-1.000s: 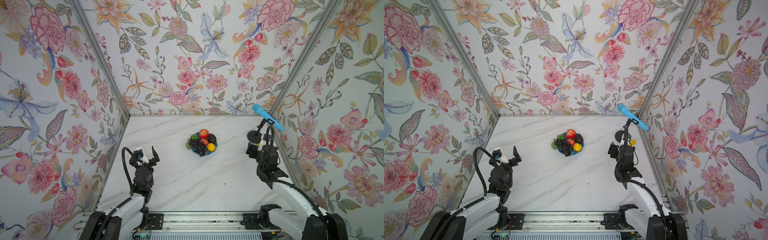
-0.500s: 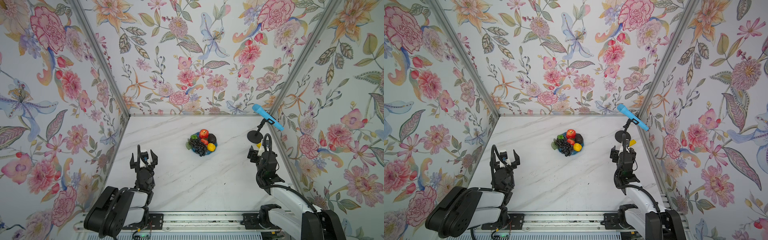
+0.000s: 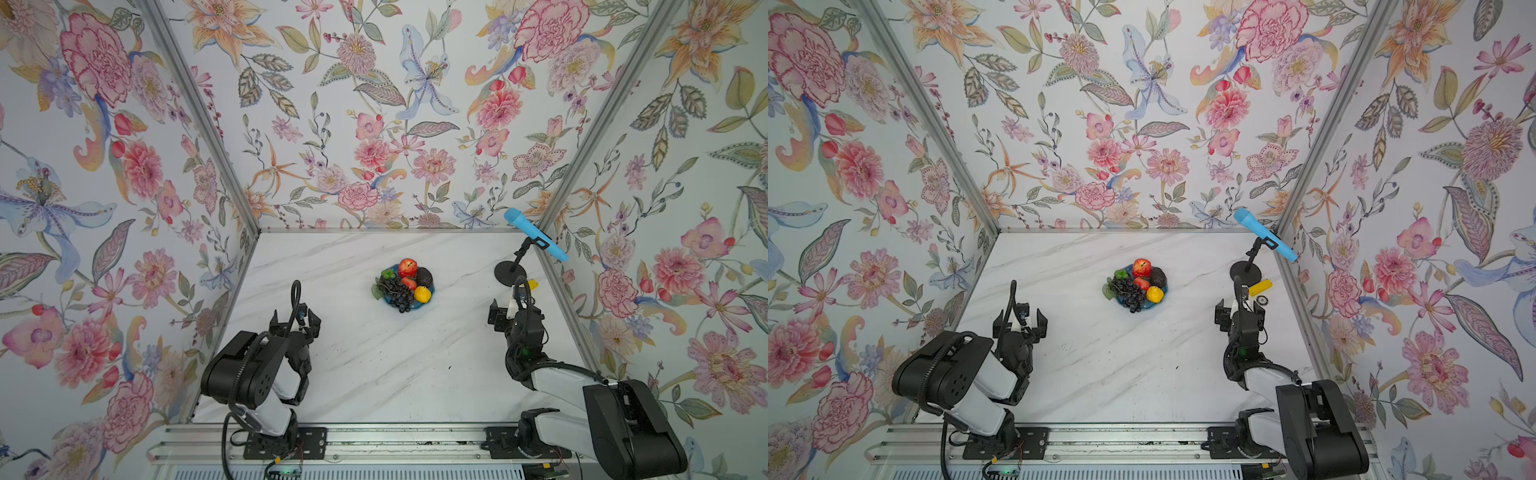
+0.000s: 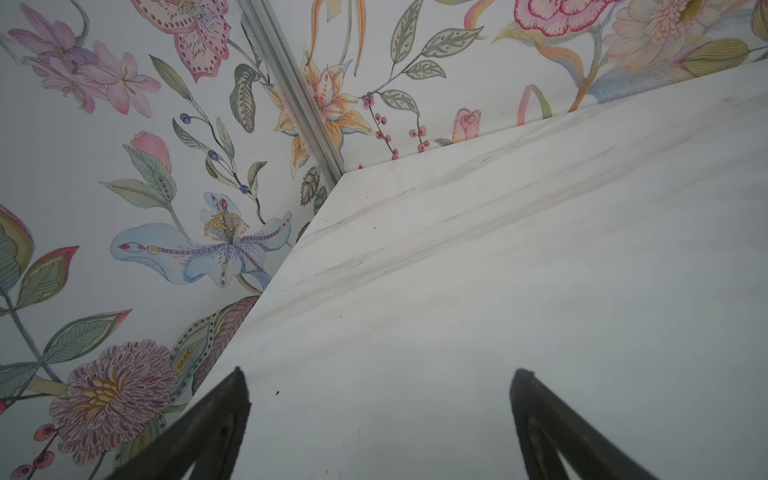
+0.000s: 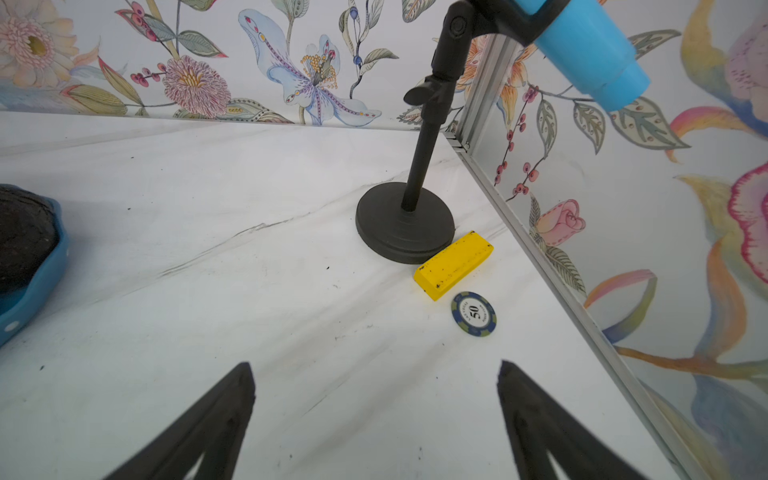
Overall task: Arrange fruit in a fruit bowl
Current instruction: Reset both arms
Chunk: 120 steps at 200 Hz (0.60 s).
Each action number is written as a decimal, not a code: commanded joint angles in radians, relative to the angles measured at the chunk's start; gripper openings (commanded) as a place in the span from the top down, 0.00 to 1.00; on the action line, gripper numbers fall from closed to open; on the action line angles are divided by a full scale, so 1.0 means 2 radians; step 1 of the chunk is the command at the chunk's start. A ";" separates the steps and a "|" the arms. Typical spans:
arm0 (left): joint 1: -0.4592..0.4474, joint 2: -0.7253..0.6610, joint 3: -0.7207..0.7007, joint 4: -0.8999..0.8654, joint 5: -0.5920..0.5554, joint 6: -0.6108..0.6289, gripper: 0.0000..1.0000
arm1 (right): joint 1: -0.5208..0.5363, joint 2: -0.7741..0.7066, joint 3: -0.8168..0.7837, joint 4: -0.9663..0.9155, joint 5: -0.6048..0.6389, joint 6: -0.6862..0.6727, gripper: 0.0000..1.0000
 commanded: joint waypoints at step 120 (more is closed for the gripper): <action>0.044 -0.026 0.067 -0.040 0.021 -0.057 0.01 | -0.052 0.143 0.017 0.173 -0.060 0.016 0.01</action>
